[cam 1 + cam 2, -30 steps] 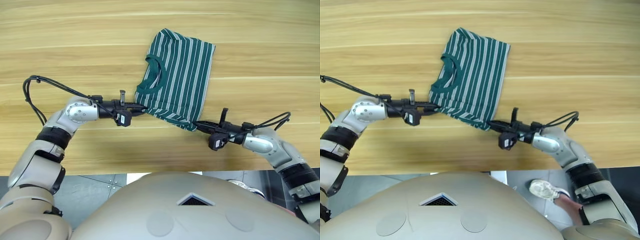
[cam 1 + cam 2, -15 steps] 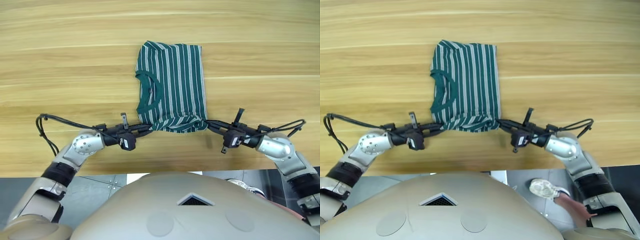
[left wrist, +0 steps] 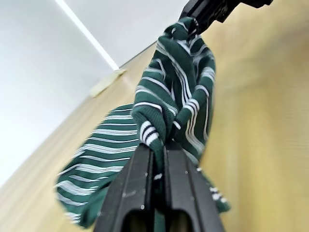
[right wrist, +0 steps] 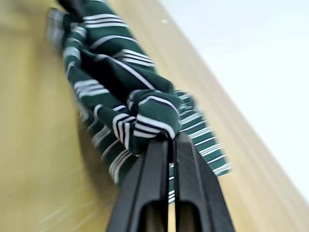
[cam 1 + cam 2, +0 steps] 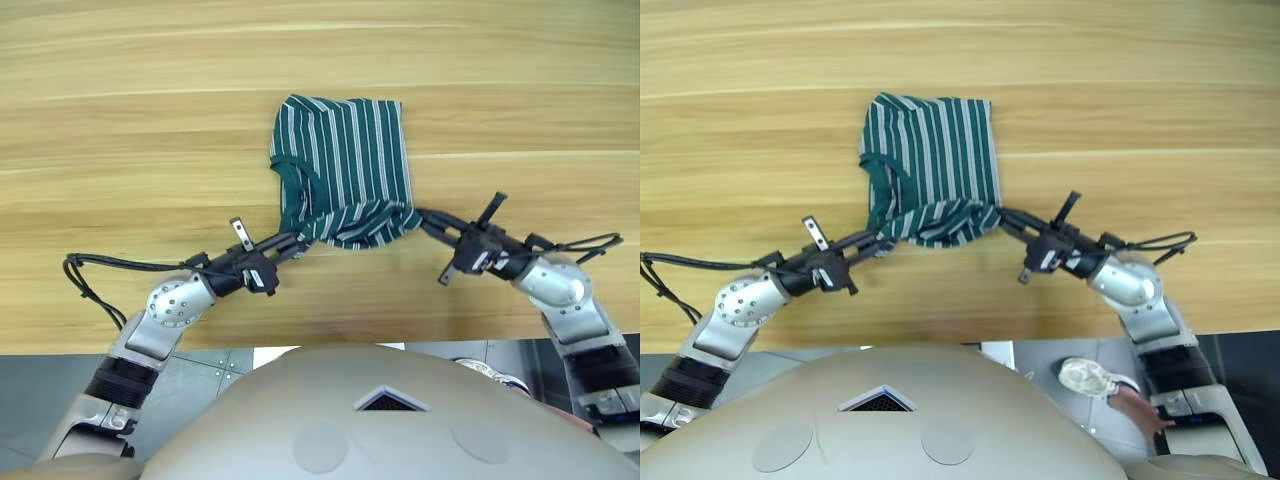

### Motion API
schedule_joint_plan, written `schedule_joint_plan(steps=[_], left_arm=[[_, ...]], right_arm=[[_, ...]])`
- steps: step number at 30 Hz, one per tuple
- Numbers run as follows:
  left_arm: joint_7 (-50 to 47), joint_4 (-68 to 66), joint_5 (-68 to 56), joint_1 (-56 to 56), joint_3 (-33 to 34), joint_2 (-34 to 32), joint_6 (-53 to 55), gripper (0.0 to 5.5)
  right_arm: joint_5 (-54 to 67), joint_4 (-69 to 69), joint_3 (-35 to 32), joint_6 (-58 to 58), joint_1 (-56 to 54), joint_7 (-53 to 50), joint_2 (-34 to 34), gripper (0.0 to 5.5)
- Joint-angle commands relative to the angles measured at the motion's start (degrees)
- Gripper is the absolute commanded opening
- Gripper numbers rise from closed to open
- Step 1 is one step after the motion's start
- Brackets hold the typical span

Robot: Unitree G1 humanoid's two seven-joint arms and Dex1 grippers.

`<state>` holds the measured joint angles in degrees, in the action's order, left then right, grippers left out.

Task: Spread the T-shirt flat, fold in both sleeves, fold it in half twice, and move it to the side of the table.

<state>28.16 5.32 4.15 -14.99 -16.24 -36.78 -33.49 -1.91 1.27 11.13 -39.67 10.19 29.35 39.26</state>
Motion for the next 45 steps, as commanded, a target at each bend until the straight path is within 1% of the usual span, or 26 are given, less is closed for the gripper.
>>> schedule_joint_plan(steps=[1, 6, 12, 18, 21, 25, 26, 27, 29, 30, 31, 32, 35, 38, 40, 42, 45], left_arm=[[1.0, -1.25, -1.94, 4.66, 1.76, 1.72, 3.47, 0.07], [1.45, -7.35, -1.56, 12.77, 1.97, 5.29, 5.96, 0.07], [1.38, -20.95, 1.71, 26.08, 1.41, 9.15, 5.79, 0.07], [7.55, -37.09, 0.84, 39.27, 0.97, 11.63, 4.36, 0.07], [10.96, -46.52, 1.11, 44.42, 0.66, 12.5, 2.05, 0.07], [13.77, -55.47, 1.82, 49.21, 0.64, 13.65, -0.76, 0.07], [14.06, -57.21, 2.16, 49.93, 0.6, 13.84, -1.4, 0.07], [14.35, -58.98, 2.27, 50.62, 0.7, 14.21, -1.67, 0.43], [14.41, -62.07, 2.32, 52.03, 1.19, 15.01, -2.03, 0.75], [14.24, -63.16, 2.37, 52.74, 1.39, 15.37, -2.19, 1.0], [13.73, -64.1, 2.43, 53.44, 1.65, 15.67, -2.44, 1.11], [12.98, -65.19, 2.74, 54.27, 1.79, 15.78, -2.62, 1.37], [10.14, -68.92, 4.25, 57.4, 2.23, 15.77, -2.89, 1.88], [3.44, -73.0, 7.45, 61.48, 1.94, 15.15, -2.82, 1.9], [-2.86, -74.37, 9.66, 63.19, 2.1, 13.82, -3.19, 1.9], [-6.84, -74.31, 8.48, 63.23, 4.73, 12.44, -4.81, 1.9], [-10.22, -72.15, 5.36, 60.08, 9.19, 11.31, -8.61, 1.9]], right_arm=[[-1.13, 2.46, -1.57, 2.6, -3.92, -1.55, -2.67, 0.0], [-3.38, 6.55, -1.77, 6.04, -11.67, -3.41, -6.89, 0.0], [-8.79, 15.31, -1.57, 9.08, -20.03, -8.28, -11.38, 0.0], [-12.98, 25.29, -1.17, 10.93, -28.48, -13.71, -15.28, 0.0], [-15.01, 32.27, -0.35, 10.82, -33.09, -16.51, -17.55, 0.0], [-16.87, 39.76, 1.22, 9.57, -37.42, -18.93, -20.12, 0.0], [-17.26, 41.18, 1.58, 9.2, -38.17, -19.41, -20.49, 0.29], [-17.69, 42.75, 1.91, 8.77, -38.91, -19.88, -20.78, 0.42], [-18.41, 45.9, 2.19, 8.29, -40.47, -21.07, -21.37, 0.8], [-18.75, 47.66, 2.32, 8.21, -41.4, -21.82, -21.64, 1.05], [-19.12, 49.25, 2.43, 8.22, -42.31, -22.74, -21.89, 1.17], [-19.41, 50.95, 2.5, 8.2, -43.36, -23.67, -22.2, 1.46], [-20.11, 55.26, 2.65, 8.26, -46.29, -26.05, -23.12, 1.99], [-20.69, 58.95, 2.98, 8.24, -48.66, -28.33, -23.75, 2.47], [-22.02, 59.24, 4.07, 6.91, -49.29, -29.95, -23.73, 2.8], [-23.32, 54.95, 5.85, 3.13, -47.98, -29.25, -23.51, 3.16], [-24.74, 45.6, 9.58, -1.73, -44.13, -24.76, -22.19, 3.16]])
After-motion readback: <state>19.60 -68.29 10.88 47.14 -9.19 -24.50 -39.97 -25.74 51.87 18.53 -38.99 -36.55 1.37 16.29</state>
